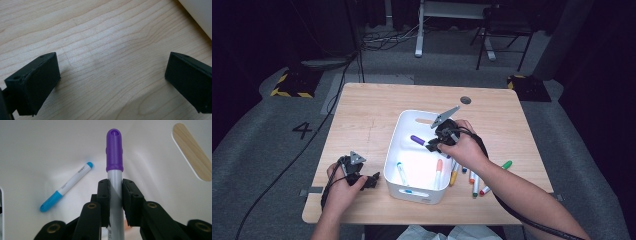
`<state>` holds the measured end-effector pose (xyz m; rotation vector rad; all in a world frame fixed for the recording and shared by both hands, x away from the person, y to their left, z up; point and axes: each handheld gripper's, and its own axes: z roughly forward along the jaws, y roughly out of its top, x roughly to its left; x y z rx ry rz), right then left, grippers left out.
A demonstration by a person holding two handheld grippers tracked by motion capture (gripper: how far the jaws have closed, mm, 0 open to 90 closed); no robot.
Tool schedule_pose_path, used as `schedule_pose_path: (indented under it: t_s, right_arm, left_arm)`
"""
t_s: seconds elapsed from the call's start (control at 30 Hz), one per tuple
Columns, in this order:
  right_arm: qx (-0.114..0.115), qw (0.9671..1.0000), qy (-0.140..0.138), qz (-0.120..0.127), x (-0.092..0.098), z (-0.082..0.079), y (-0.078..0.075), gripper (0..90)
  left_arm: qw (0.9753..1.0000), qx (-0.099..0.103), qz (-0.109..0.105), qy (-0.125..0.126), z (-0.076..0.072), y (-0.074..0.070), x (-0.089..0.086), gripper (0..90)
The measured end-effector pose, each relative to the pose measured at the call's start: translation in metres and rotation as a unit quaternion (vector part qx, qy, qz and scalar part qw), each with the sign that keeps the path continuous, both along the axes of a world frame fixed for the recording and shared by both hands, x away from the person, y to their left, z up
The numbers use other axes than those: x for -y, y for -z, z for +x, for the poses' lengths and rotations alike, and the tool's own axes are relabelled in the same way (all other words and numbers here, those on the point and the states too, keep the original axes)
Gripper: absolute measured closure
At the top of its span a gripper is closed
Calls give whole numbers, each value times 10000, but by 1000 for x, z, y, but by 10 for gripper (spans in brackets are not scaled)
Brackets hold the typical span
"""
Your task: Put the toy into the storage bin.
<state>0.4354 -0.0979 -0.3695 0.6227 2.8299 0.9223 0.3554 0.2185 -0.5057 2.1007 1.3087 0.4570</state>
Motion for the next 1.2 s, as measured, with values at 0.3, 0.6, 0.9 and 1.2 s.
schedule_pose_path:
  t_s: [0.3,0.6,0.9,1.2]
  right_arm:
    - [1,9991,-235,-353,-10,-4,2,767]
    - [-84,9960,-446,-763,-22,-11,8,766]
    - [-166,9936,-598,-948,-28,-17,16,766]
    - [28,9972,-558,-493,-24,-24,9,519]
  left_arm:
    - [10000,15,17,0,0,0,0,1]
    - [10000,15,13,4,0,0,0,1]
    - [10000,14,14,5,0,0,0,1]
    - [10000,14,15,3,0,0,0,1]
